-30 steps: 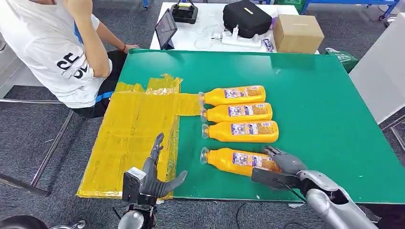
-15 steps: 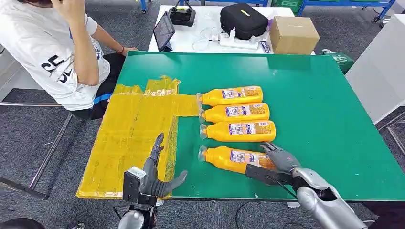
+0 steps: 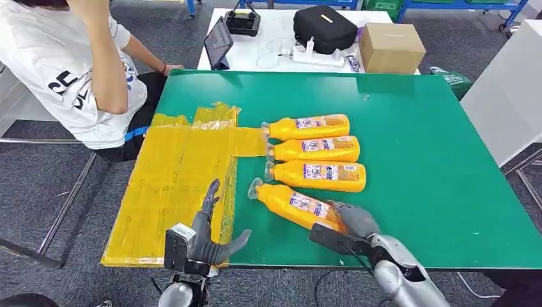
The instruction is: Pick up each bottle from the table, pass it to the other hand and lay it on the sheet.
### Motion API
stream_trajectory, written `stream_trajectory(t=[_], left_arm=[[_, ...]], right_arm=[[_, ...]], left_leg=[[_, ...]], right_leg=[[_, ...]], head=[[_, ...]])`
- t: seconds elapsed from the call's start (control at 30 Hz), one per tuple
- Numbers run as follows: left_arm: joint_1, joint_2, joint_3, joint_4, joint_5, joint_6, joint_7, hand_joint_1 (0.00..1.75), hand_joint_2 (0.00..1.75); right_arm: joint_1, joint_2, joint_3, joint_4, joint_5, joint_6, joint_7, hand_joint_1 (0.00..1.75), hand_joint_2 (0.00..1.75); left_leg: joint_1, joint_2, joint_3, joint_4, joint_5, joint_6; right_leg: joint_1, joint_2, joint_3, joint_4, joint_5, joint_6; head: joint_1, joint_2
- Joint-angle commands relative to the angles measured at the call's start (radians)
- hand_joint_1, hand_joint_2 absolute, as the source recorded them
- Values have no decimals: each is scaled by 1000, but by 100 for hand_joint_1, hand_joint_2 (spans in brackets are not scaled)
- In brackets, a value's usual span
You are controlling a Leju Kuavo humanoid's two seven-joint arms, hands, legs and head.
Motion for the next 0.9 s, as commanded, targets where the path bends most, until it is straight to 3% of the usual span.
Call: stream_trajectory(t=[0.03,0.1,0.3,0.33,0.4,0.6,0.63,0.73,0.9], left_arm=[[10,6,-6,15,7,-3,0,0,175],[21,7,-4,0,8,2,-4,0,175],[23,7,-4,-3,8,3,-3,0,175],[23,6,-2,-3,9,4,-5,0,175],[38,2,6,-20,23,19,-15,0,175],[61,-18,40,-80,158,49,-7,0,175],[55,-12,36,-82,203,34,13,0,175],[42,0,34,-86,289,-5,37,0,175],[35,44,-27,-102,410,-170,91,0,175]], right_arm=[[120,130,-154,-107,-37,-77,-122,175,175],[135,172,-198,-177,-54,-121,-170,175,175],[141,175,-202,-191,-53,-116,-163,175,175],[145,192,-219,-199,-66,-146,-202,175,175],[160,265,-272,-265,-53,-293,-304,175,175],[247,431,-342,-512,35,-739,-433,175,175],[272,508,-412,-539,60,-739,-512,175,175],[300,601,-499,-538,21,-739,-651,175,175],[265,520,-388,-339,50,-739,-635,175,175]], left_leg=[[0,-1,-1,-1,0,-1],[0,-1,-3,-1,0,-1],[0,-3,-12,0,1,1],[0,-3,-13,0,2,1],[0,-3,-13,0,1,1],[-1,-4,-18,1,1,0],[0,-4,-16,1,0,0],[0,-9,-17,1,1,0],[1,-6,-13,0,0,0]], right_leg=[[1,-3,0,-1,-1,-1],[0,-3,-2,0,-1,-1],[0,-4,-9,0,-1,-1],[-1,-4,-10,0,-1,-1],[-1,-5,-10,0,-1,-1],[-2,-4,-16,3,-2,-1],[-2,-5,-14,3,-3,-2],[-1,-10,-13,2,-4,-2],[0,-8,-9,0,-4,0]], head=[[0,0],[0,0],[0,0],[0,0],[0,0],[0,0],[0,0],[0,0],[0,0]])
